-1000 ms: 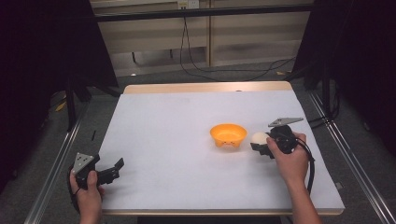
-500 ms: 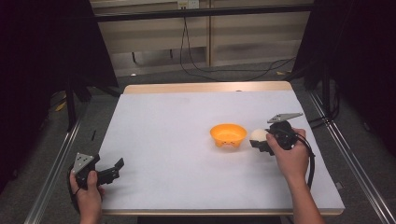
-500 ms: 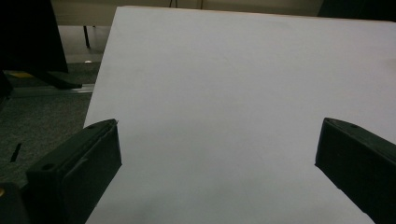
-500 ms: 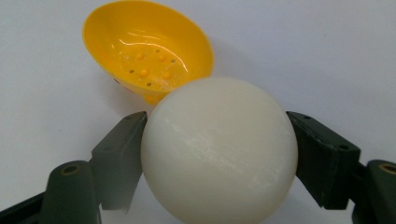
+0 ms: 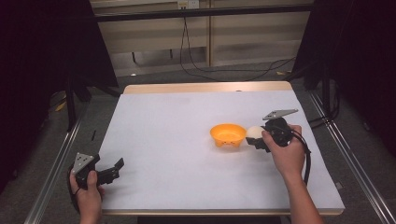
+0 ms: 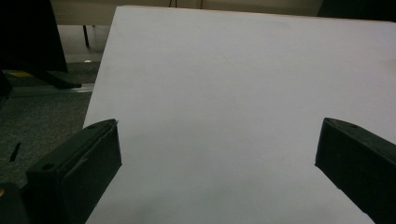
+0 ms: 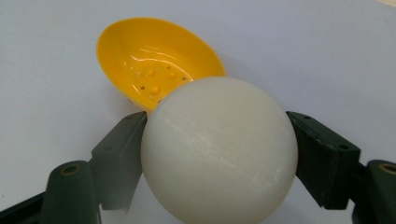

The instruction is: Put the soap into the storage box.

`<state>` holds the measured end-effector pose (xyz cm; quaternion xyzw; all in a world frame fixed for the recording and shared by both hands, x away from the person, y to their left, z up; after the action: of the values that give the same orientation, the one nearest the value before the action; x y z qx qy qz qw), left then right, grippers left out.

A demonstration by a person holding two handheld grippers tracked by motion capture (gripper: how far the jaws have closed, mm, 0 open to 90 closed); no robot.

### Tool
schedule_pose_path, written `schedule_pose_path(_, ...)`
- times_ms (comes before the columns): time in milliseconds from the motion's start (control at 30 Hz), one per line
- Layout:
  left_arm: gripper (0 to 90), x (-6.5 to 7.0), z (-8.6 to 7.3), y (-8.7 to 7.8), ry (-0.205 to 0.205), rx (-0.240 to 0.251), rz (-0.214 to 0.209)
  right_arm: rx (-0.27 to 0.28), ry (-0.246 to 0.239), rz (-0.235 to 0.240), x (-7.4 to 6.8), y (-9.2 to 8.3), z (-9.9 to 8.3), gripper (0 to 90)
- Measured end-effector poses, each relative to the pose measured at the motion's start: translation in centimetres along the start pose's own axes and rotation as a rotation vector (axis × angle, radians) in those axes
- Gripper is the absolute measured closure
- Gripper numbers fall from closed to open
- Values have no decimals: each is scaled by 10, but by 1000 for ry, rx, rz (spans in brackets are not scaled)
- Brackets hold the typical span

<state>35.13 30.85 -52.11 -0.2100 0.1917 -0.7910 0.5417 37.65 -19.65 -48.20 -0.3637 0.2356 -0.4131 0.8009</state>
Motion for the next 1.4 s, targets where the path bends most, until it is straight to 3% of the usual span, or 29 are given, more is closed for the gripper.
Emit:
schedule_pose_path(833, 1, 0, 0, 0, -5, 2, 0, 13, -37, 50, -20, 13, 29, 238)
schedule_pose_path(1400, 0, 0, 0, 0, -6, 3, -2, -3, -57, 55, -28, 26, 41, 238)
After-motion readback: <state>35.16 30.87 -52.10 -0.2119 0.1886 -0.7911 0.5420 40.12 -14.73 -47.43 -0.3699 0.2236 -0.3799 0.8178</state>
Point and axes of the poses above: each handheld gripper's, and its own axes: y roughly forward along the jaws, z roughly out of its top, x roughly to its right, the point moved 9 cm from there along y, roughly forward along the jaws, and after that the axes turned 7 degrees about -x, right-handed, at the moved point
